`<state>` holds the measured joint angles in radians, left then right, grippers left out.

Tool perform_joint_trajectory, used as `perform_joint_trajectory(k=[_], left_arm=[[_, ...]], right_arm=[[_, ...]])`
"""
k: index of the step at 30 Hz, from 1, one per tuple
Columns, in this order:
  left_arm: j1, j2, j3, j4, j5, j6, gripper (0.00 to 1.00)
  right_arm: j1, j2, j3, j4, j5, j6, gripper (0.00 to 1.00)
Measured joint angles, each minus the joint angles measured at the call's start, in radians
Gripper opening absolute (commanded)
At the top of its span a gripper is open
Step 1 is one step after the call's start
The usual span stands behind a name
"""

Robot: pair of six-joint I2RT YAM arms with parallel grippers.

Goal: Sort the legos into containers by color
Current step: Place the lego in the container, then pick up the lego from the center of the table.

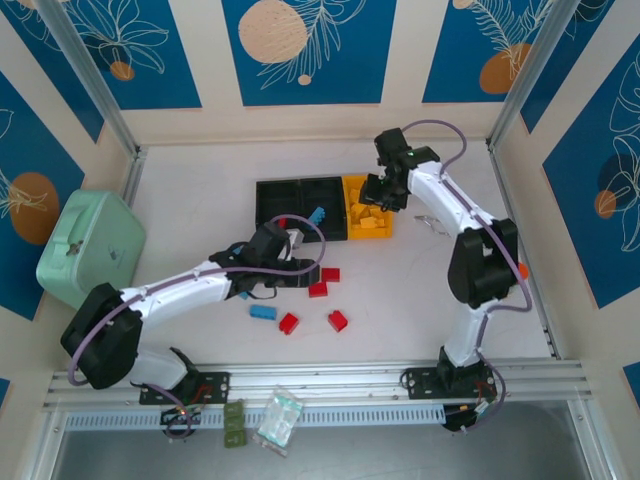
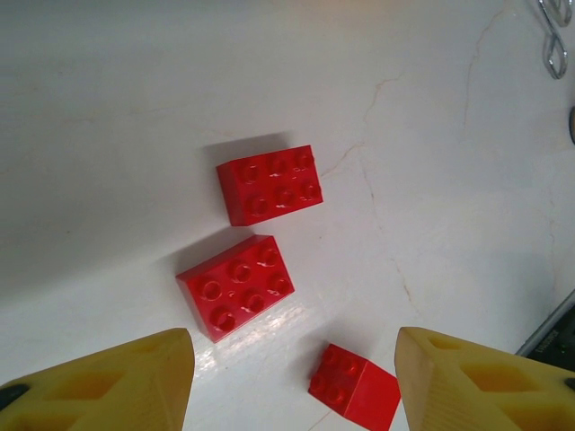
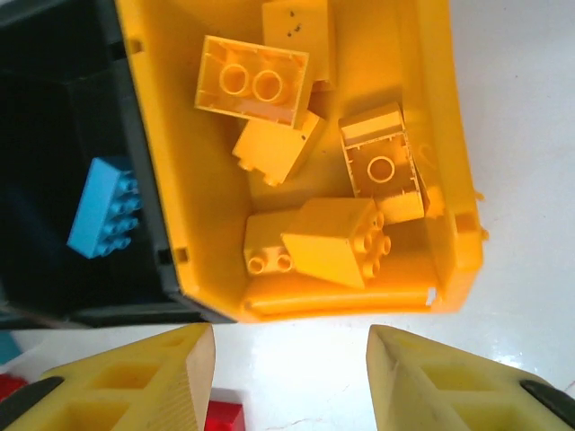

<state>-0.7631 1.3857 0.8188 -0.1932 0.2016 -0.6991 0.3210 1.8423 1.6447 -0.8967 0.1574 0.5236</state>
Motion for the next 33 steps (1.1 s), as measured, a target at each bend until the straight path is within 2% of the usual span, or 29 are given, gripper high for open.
perform_joint_trajectory(k=[4, 12, 18, 20, 26, 33], left_arm=[[0.000, -0.005, 0.009, -0.035, -0.017, 0.000, 0.61], [-0.001, 0.031, 0.055, -0.092, -0.028, 0.000, 0.61], [-0.042, 0.146, 0.151, -0.166, -0.042, 0.001, 0.69], [-0.066, 0.190, 0.196, -0.200, -0.056, 0.000, 0.73], [-0.122, 0.307, 0.315, -0.296, -0.111, -0.003, 0.75], [-0.145, 0.406, 0.396, -0.408, -0.197, -0.018, 0.76]], right_arm=[[0.000, -0.110, -0.118, 0.034, -0.037, 0.000, 0.49], [0.005, -0.273, -0.379, 0.084, -0.103, 0.008, 0.56], [-0.005, -0.370, -0.532, 0.124, -0.126, 0.029, 0.58], [-0.030, -0.402, -0.594, 0.143, -0.143, 0.044, 0.59], [-0.159, -0.465, -0.764, 0.207, -0.216, 0.089, 0.59], [-0.189, -0.485, -0.810, 0.247, -0.262, 0.106, 0.59]])
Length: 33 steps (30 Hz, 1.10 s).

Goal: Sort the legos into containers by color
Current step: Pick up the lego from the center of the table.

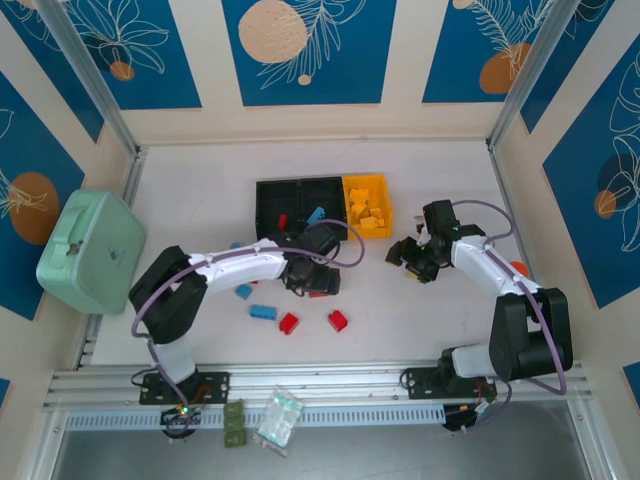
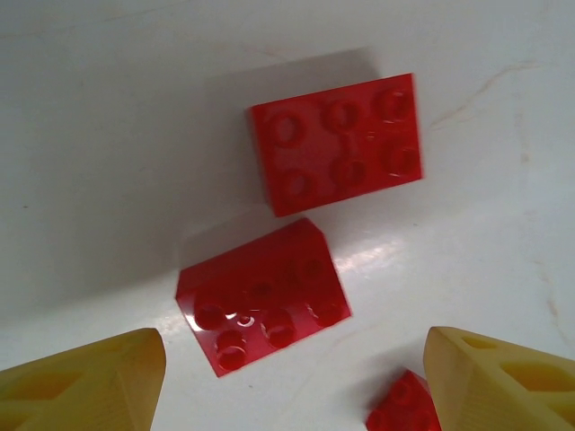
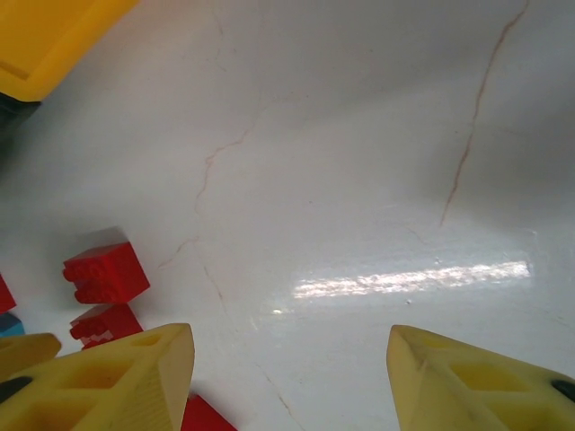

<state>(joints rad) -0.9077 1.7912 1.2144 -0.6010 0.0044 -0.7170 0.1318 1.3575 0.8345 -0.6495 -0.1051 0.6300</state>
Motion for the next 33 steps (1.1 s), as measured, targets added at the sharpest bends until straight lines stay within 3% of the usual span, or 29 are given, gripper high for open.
perform_joint_trajectory(k=[8, 16, 26, 33], left_arm=[[-0.007, 0.094, 0.087, -0.064, -0.044, -0.008, 0.72], [-0.007, 0.143, 0.121, -0.080, -0.044, 0.010, 0.47], [-0.007, 0.105, 0.108, -0.092, -0.065, 0.019, 0.45], [0.037, -0.063, 0.061, -0.097, -0.087, 0.045, 0.45]], right_arm=[[-0.020, -0.002, 0.000, 0.037, -0.025, 0.000, 0.59], [-0.032, -0.002, -0.008, 0.052, -0.031, 0.000, 0.59], [-0.023, -0.006, -0.018, 0.060, -0.059, -0.002, 0.58], [0.108, -0.063, -0.050, 0.093, -0.119, -0.004, 0.59]])
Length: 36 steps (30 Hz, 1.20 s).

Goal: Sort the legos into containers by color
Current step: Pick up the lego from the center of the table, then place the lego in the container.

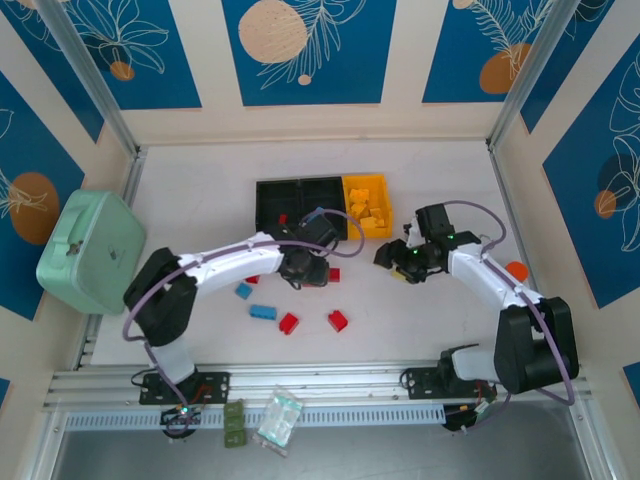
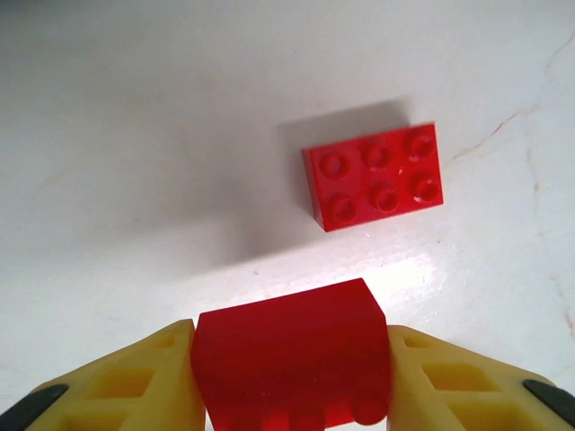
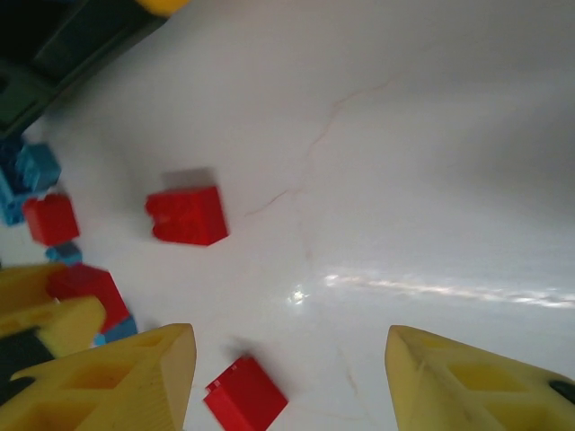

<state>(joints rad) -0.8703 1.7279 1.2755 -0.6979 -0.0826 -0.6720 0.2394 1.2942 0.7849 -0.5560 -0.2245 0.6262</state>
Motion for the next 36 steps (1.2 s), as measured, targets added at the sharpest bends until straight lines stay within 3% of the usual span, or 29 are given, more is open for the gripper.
perform_joint_trajectory(k=[9, 16, 26, 36], left_arm=[[0.180, -0.051, 0.033, -0.031, -0.014, 0.098, 0.45], [0.315, 0.051, 0.214, -0.049, -0.017, 0.195, 0.45], [0.372, 0.283, 0.431, -0.098, -0.051, 0.280, 0.47], [0.373, 0.335, 0.467, -0.133, -0.058, 0.288, 0.64]], right_arm=[[0.137, 0.007, -0.001, 0.071, -0.012, 0.037, 0.58], [0.172, 0.032, 0.006, 0.083, -0.003, 0.060, 0.58], [0.194, 0.032, 0.012, 0.092, 0.024, 0.082, 0.58], [0.194, 0.032, 0.012, 0.092, 0.041, 0.086, 0.58]])
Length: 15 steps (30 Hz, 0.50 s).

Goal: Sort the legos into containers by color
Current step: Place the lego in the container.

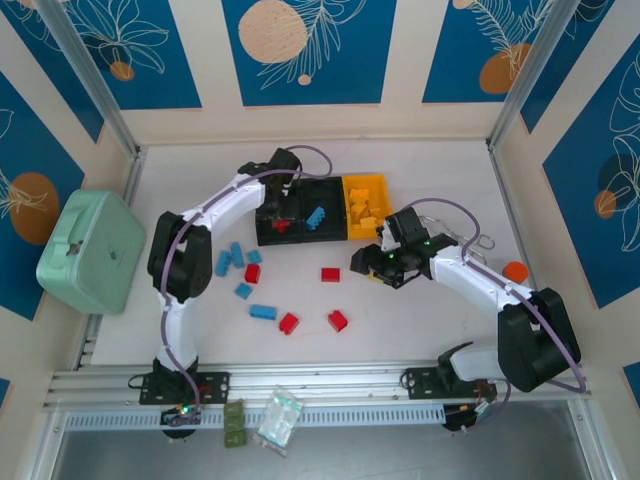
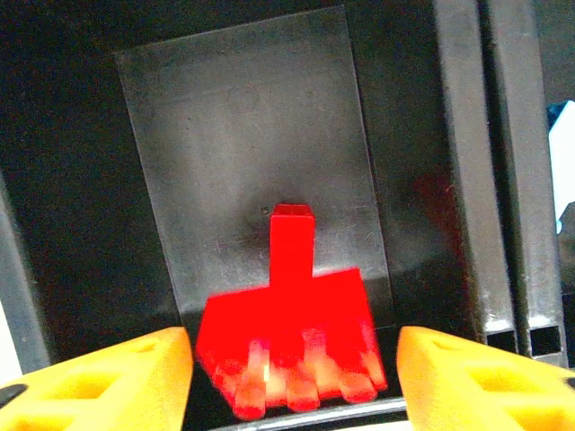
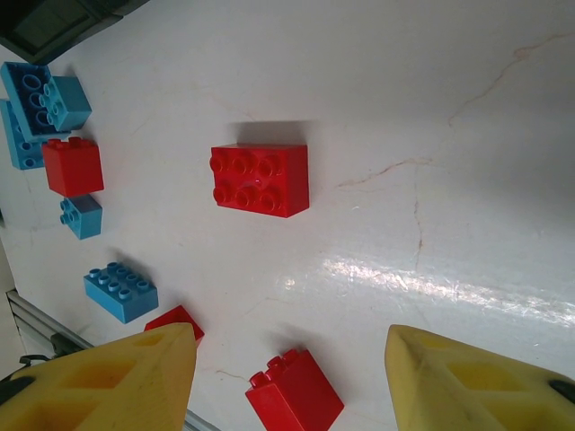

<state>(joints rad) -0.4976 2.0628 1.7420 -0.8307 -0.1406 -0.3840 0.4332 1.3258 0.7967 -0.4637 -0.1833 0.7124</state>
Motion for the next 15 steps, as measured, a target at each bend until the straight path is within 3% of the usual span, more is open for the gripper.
perform_joint_trajectory(k=[6, 15], left_arm=[[0.000, -0.027, -0.019, 0.004, 0.001, 0.000, 0.65], [-0.020, -0.230, -0.161, 0.041, 0.092, -0.008, 0.65]], right_arm=[[0.006, 0.000, 0.000, 0.000, 0.002, 0.000, 0.58], [-0.021, -0.018, 0.015, -0.019, 0.022, -0.009, 0.59]])
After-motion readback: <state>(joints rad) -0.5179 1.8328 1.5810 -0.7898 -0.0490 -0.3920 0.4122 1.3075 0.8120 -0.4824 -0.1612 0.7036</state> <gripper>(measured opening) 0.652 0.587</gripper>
